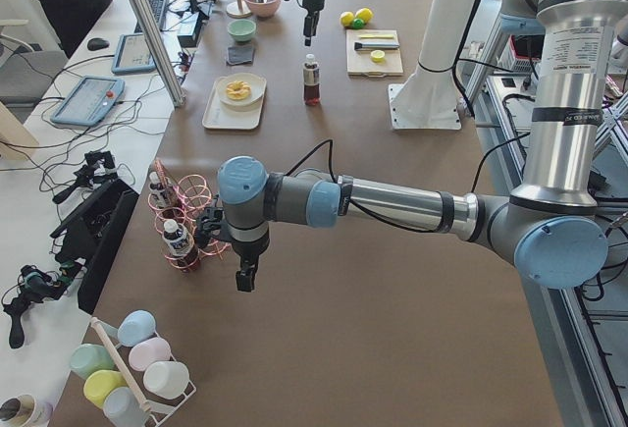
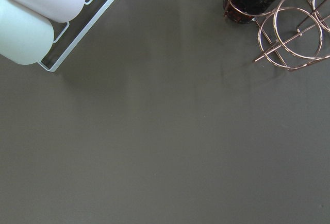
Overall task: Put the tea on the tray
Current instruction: 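Lower the right gripper around the bottle cap and close it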
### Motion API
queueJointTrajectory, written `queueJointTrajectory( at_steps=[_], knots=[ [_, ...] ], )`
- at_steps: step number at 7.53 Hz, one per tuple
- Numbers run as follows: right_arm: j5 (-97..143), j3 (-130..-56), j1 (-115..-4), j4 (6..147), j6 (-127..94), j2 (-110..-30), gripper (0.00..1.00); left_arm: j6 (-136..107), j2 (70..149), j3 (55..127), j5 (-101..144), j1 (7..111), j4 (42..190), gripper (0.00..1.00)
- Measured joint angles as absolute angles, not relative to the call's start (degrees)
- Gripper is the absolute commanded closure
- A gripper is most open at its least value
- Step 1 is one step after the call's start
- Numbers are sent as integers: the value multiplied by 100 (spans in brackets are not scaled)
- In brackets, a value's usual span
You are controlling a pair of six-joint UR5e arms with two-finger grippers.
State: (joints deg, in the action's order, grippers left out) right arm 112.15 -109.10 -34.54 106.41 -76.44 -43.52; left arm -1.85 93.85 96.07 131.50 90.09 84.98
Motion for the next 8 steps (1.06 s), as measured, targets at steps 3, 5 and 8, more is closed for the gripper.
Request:
queueJointTrajectory(
  at_steps=[3,5,8],
  knots=[
    [10934,-10802,-3203,10672,-7697,-4297,2,-268,9426,9609,13142,9003,8449,2],
    [10837,-10543,-3252,10877,-7647,-4103,10,-272,9430,9607,13140,9000,8447,2],
    [10785,-10354,-3284,10968,-7620,-4038,10,-273,9437,9612,13139,9000,8446,2]
  ],
)
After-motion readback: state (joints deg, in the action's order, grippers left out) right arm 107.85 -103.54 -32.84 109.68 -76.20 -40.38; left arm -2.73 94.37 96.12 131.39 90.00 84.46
